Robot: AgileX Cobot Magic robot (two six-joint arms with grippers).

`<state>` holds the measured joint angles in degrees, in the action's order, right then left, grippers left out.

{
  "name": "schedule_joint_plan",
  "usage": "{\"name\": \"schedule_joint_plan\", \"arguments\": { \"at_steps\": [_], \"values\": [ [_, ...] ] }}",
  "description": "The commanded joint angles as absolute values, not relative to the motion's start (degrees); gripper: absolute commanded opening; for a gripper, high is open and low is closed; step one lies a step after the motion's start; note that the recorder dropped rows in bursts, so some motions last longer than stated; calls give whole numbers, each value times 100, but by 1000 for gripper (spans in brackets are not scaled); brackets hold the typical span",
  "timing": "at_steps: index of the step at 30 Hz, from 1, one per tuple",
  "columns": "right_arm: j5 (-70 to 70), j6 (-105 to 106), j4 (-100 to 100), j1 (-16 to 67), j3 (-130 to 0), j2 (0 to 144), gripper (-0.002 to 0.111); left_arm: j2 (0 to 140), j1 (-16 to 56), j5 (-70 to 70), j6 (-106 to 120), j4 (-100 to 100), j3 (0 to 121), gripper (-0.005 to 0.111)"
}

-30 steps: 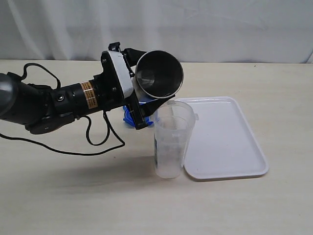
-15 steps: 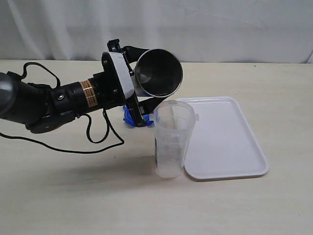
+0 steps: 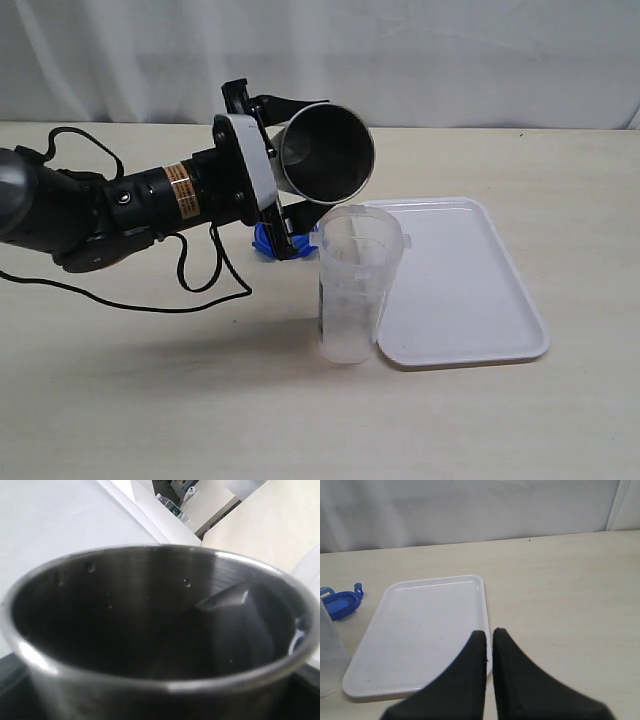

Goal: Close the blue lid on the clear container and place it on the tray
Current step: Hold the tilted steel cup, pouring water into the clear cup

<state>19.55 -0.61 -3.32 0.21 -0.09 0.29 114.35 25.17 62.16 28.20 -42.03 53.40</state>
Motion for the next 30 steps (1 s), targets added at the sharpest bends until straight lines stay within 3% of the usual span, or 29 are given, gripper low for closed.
{"name": "schedule_joint_plan", "arguments": {
  "at_steps": [1, 30],
  "values": [
    [1940, -50, -361, 0, 0, 0, 5, 11317, 2526, 6604, 3040, -4085, 5406, 0],
    [1940, -50, -361, 0, 0, 0, 5, 11317, 2526, 6591, 3463, -3876, 5406, 0]
  ]
}}
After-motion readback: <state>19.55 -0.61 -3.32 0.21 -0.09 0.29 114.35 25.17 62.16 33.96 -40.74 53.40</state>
